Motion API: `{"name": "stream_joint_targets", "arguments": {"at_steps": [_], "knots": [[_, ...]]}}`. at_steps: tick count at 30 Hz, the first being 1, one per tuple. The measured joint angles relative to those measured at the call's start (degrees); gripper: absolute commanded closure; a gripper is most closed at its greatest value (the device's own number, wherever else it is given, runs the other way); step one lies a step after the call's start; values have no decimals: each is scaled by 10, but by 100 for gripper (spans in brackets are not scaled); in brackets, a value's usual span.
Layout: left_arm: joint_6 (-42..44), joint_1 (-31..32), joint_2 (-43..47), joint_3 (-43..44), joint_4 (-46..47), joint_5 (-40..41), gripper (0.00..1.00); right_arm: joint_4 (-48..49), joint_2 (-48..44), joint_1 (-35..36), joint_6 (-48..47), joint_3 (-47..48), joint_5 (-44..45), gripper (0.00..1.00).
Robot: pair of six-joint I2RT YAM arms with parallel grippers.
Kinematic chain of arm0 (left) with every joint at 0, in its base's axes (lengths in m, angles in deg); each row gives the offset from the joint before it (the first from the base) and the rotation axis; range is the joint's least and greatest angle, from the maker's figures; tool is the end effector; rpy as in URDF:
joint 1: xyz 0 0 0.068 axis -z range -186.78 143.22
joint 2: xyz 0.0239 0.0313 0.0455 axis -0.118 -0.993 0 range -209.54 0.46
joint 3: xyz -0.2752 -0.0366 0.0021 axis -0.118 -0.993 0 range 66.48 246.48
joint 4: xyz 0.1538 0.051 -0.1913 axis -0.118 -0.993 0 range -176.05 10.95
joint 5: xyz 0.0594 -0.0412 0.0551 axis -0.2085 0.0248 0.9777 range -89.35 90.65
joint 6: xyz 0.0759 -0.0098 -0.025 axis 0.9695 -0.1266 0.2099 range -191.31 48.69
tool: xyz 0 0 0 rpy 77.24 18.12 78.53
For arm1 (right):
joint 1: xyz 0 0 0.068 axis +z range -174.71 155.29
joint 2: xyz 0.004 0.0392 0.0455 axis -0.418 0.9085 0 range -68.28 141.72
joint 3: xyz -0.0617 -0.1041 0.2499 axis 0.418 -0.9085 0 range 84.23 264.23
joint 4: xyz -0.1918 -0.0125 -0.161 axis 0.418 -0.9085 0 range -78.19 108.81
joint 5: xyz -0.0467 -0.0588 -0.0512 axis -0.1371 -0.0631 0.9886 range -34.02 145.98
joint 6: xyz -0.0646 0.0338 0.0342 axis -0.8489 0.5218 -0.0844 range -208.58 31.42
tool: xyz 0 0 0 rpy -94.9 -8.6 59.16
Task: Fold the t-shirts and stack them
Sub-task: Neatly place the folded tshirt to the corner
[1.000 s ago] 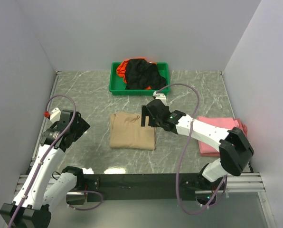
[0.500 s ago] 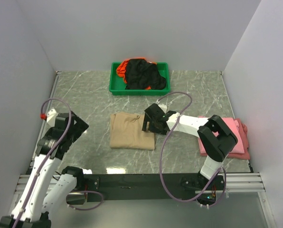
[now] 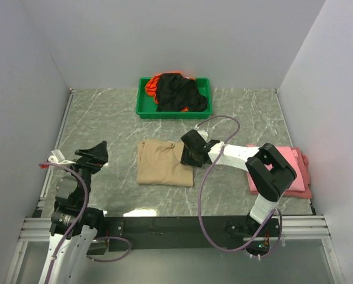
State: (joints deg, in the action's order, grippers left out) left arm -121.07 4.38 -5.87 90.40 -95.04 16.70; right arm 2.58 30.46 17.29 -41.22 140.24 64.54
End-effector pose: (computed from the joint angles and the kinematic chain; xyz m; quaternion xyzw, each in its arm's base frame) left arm 0.0998 -0.0001 0.2748 -0.3226 0.6184 -0.2760 0.6613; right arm 0.2645 0.2244 0.1426 0.0649 0.9589 0.1365 0.2403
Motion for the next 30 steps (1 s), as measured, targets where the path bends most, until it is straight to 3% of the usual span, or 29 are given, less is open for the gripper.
{"name": "stream_joint_targets", "arguments": {"at_steps": [2,6,11,22,30], "knots": [[41,0,14,-26,52,-13,1,8,-1,0,0,-6,-1,58],[129,0,25,-43,154,-55,1,19,-1,-1,0,-9,-5,83],[185,0,16,-46,241,-93,1,18,-2,-2,-6,-8,0,100],[200,0,-112,16,217,-152,1,-86,-45,-48,-79,0,92,100],[144,0,-102,25,166,-120,1,-228,-57,-93,-132,22,207,100]]}}
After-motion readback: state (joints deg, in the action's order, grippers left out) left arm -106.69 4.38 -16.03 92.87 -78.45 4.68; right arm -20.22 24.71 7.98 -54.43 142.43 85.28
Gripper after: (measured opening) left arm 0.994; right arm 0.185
